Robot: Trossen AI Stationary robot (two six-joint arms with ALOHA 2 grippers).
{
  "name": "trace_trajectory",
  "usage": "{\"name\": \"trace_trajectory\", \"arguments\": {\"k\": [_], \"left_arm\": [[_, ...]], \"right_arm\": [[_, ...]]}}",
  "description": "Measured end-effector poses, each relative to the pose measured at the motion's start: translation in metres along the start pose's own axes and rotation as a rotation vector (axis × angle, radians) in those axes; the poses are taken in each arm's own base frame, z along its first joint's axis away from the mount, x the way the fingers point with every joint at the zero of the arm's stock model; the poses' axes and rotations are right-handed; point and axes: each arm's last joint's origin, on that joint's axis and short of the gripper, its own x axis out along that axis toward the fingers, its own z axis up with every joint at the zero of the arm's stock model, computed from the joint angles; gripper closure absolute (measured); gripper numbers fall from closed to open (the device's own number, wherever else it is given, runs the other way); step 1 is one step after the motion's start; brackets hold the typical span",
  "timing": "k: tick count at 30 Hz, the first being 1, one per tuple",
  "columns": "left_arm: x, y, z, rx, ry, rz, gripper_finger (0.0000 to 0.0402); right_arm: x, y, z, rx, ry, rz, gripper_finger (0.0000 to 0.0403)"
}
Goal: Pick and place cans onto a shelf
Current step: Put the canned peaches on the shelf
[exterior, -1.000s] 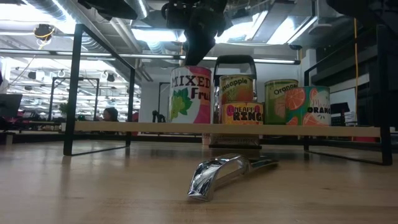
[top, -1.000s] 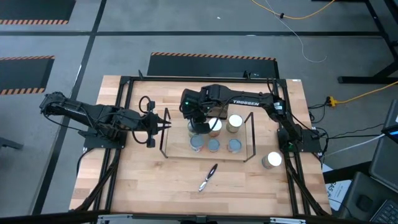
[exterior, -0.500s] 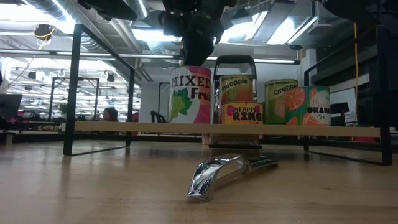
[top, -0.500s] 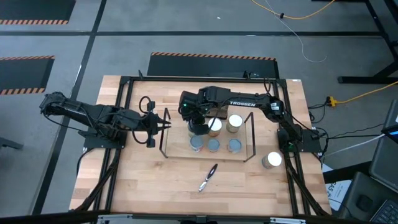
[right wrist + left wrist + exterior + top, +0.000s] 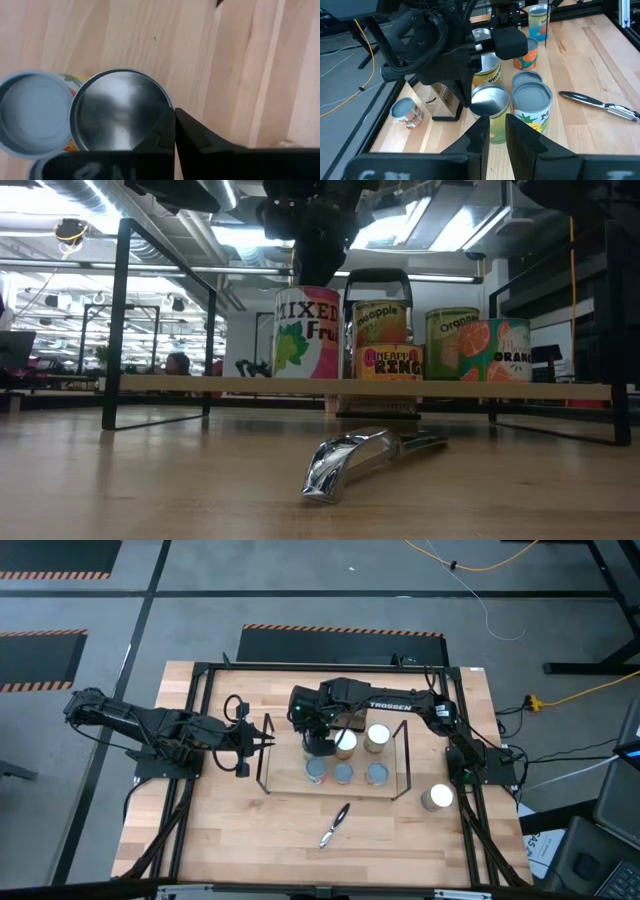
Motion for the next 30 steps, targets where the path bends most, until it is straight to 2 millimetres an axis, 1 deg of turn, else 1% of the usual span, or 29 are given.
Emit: {"name": "trace_trajectory", "arguments": {"k": [6, 15, 23, 30], "left_arm": [[0.0, 0.0, 0.0, 0.0, 0.0, 0.0, 0.0347], [0.0, 0.0, 0.0, 0.0, 0.0, 0.0, 0.0347], [0.0, 0.0, 0.0, 0.0, 0.0, 0.0, 0.0347], [0.0, 0.0, 0.0, 0.0, 0.0, 0.0, 0.0347]], "right_arm": [[-0.001, -0.003, -0.004, 0.082, 0.065, -0.113, 0.0399], [-0.001, -0.001, -0.011, 0.19, 0.126, -0.111, 0.04], [-0.001, -0.001, -0.011, 0.186, 0.125, -0.106, 0.04], [-0.016, -0.002, -0.004, 0.181, 0.074, -0.128, 0.0401]]}}
